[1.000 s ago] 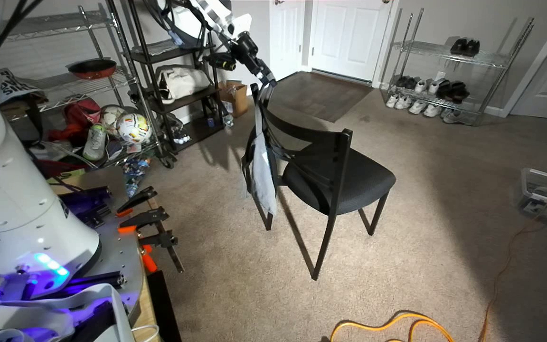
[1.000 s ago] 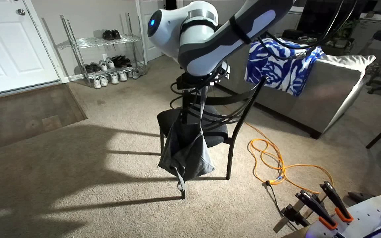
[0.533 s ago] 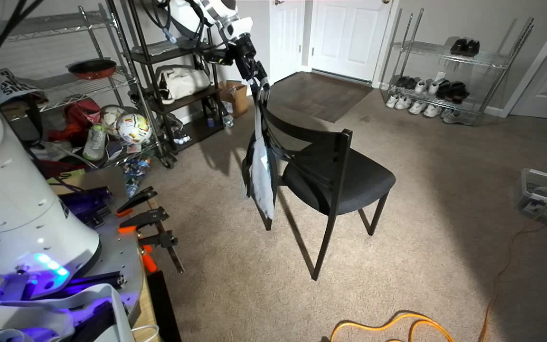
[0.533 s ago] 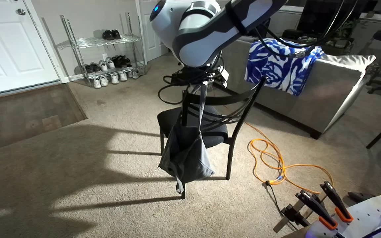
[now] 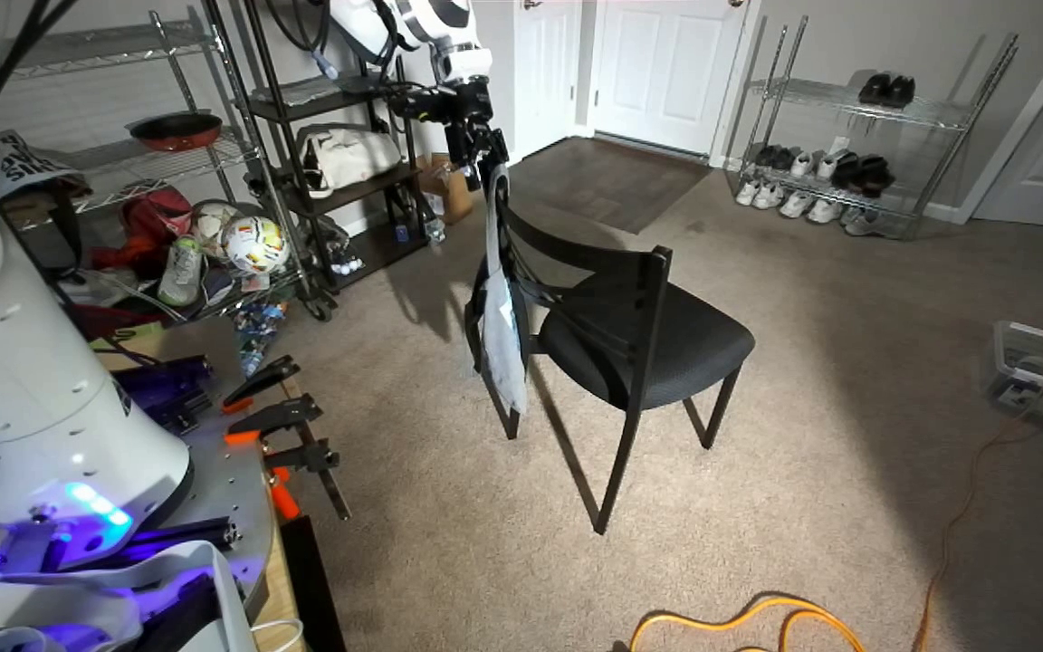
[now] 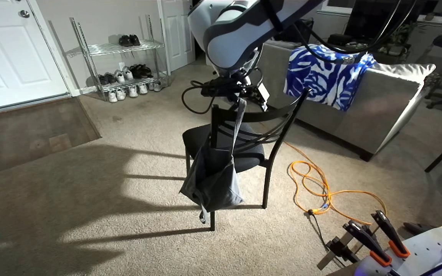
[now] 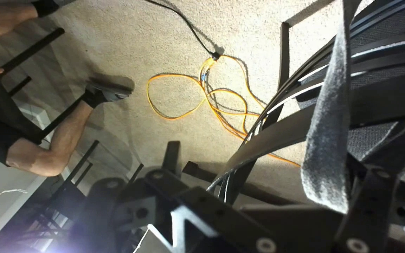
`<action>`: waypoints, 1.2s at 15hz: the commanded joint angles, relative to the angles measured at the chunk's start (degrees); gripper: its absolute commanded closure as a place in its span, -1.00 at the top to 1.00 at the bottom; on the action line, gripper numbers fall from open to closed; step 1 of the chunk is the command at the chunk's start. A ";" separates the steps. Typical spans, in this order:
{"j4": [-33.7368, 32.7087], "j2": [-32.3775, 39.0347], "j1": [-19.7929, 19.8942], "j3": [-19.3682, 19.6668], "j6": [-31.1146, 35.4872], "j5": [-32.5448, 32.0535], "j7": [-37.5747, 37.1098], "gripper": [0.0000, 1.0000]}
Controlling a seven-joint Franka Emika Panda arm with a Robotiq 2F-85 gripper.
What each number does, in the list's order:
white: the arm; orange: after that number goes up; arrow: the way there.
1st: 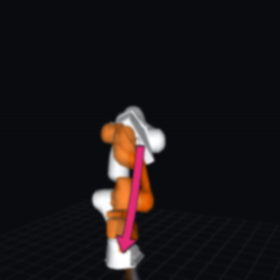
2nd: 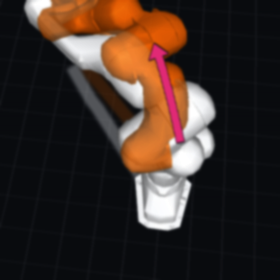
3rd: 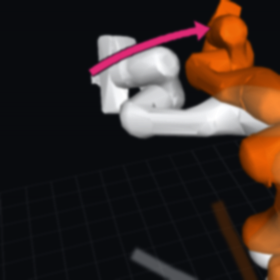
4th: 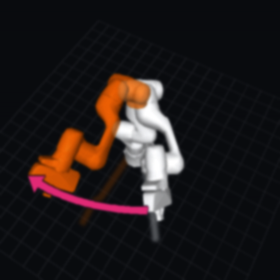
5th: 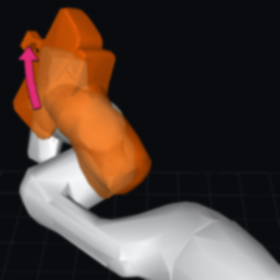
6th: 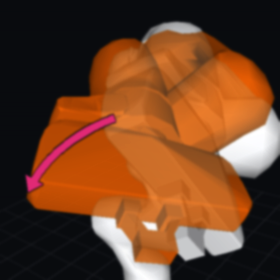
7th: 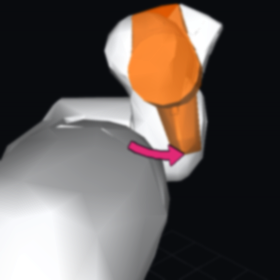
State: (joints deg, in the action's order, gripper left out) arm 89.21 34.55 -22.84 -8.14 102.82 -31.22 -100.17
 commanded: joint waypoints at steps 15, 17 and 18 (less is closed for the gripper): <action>1.10 0.20 -5.38 3.01 5.30 -14.54 -5.99 1.00; 1.10 0.20 -5.38 3.01 5.31 -14.54 -6.00 1.00; 0.92 0.36 -5.60 3.06 5.10 -14.84 -6.16 1.00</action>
State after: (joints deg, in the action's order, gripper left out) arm 90.55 34.66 -28.74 -4.42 108.47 -45.42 -106.03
